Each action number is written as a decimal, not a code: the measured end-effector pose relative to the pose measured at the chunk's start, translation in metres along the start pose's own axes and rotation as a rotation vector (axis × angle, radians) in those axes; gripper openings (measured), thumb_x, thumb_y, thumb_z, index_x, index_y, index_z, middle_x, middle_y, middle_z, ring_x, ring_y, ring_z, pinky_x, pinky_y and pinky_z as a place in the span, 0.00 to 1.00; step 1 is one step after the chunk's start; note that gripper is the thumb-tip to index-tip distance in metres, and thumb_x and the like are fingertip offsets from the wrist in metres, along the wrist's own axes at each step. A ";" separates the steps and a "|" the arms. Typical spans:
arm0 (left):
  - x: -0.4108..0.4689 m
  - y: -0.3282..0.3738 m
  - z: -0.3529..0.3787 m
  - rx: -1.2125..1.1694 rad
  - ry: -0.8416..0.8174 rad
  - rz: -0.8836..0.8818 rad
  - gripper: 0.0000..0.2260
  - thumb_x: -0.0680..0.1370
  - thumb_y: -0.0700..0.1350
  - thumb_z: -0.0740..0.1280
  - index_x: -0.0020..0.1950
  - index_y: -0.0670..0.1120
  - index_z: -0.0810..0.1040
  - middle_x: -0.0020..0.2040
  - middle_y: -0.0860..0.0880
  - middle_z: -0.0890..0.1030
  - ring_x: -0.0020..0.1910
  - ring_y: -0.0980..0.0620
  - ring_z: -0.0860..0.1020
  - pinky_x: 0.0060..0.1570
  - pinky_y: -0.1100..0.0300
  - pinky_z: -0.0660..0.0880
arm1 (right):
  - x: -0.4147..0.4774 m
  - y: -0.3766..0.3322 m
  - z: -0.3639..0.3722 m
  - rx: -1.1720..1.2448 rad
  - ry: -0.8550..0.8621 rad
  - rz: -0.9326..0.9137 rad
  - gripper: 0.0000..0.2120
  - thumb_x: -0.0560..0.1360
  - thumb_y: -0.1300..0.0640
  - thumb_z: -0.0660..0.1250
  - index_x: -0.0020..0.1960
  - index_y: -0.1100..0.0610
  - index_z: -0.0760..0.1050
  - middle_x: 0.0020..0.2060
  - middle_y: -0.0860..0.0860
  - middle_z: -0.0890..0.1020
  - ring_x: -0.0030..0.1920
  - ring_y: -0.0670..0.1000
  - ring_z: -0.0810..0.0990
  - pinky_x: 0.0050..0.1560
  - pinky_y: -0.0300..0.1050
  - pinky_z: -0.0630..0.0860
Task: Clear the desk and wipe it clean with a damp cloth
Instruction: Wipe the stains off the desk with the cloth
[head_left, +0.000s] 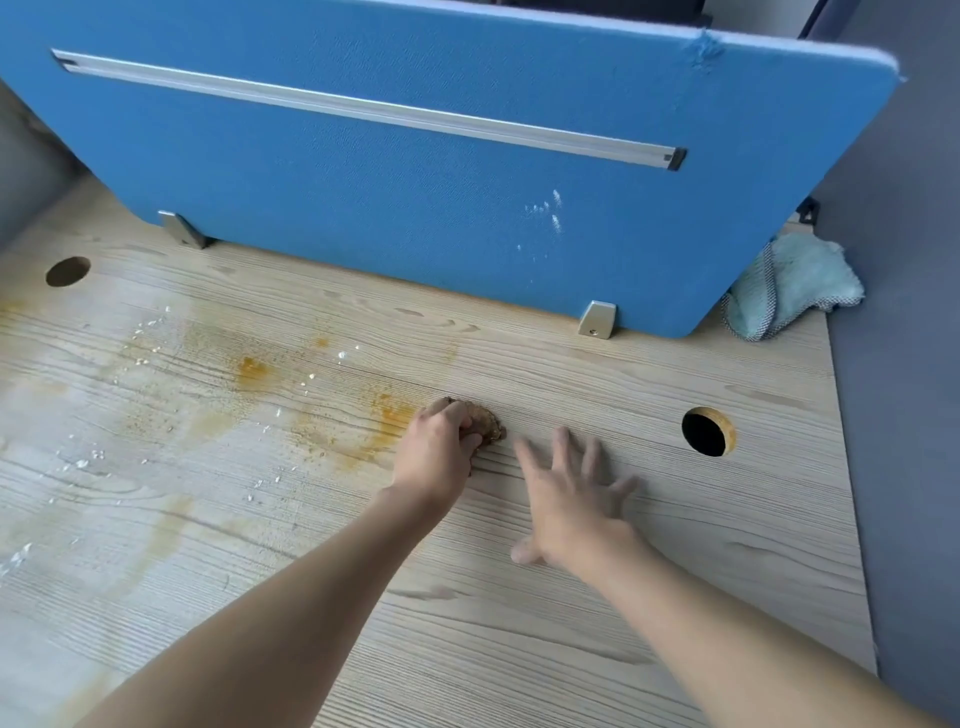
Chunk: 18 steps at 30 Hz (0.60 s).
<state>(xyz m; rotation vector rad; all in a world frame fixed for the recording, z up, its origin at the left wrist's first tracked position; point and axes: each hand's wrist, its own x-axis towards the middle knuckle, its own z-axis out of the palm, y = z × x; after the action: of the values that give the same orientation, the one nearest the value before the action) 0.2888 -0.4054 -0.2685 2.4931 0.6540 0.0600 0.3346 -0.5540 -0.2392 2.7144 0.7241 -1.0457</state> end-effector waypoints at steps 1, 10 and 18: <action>0.001 0.001 -0.001 -0.010 -0.006 0.006 0.03 0.76 0.40 0.71 0.47 0.42 0.78 0.47 0.48 0.77 0.47 0.46 0.74 0.42 0.56 0.68 | -0.002 -0.002 0.004 -0.011 -0.016 -0.004 0.61 0.67 0.41 0.79 0.80 0.41 0.34 0.78 0.57 0.31 0.77 0.69 0.35 0.66 0.83 0.55; -0.005 0.012 -0.043 -0.999 -0.210 -0.393 0.06 0.84 0.38 0.61 0.52 0.36 0.73 0.43 0.39 0.77 0.35 0.47 0.77 0.34 0.55 0.77 | -0.004 -0.007 0.001 -0.009 -0.034 0.035 0.61 0.67 0.44 0.79 0.80 0.40 0.35 0.78 0.56 0.29 0.77 0.69 0.33 0.65 0.83 0.57; -0.028 0.010 -0.053 -1.632 -0.275 -0.609 0.21 0.81 0.46 0.65 0.66 0.31 0.73 0.57 0.33 0.76 0.52 0.41 0.77 0.56 0.49 0.76 | -0.013 -0.006 -0.002 0.564 0.419 -0.026 0.23 0.77 0.51 0.71 0.70 0.49 0.71 0.70 0.54 0.70 0.72 0.58 0.67 0.68 0.52 0.67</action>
<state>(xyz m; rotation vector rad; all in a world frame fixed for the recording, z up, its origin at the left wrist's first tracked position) 0.2593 -0.3986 -0.2165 0.6884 0.7371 0.0051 0.3249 -0.5530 -0.2287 3.4848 0.5815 -0.7780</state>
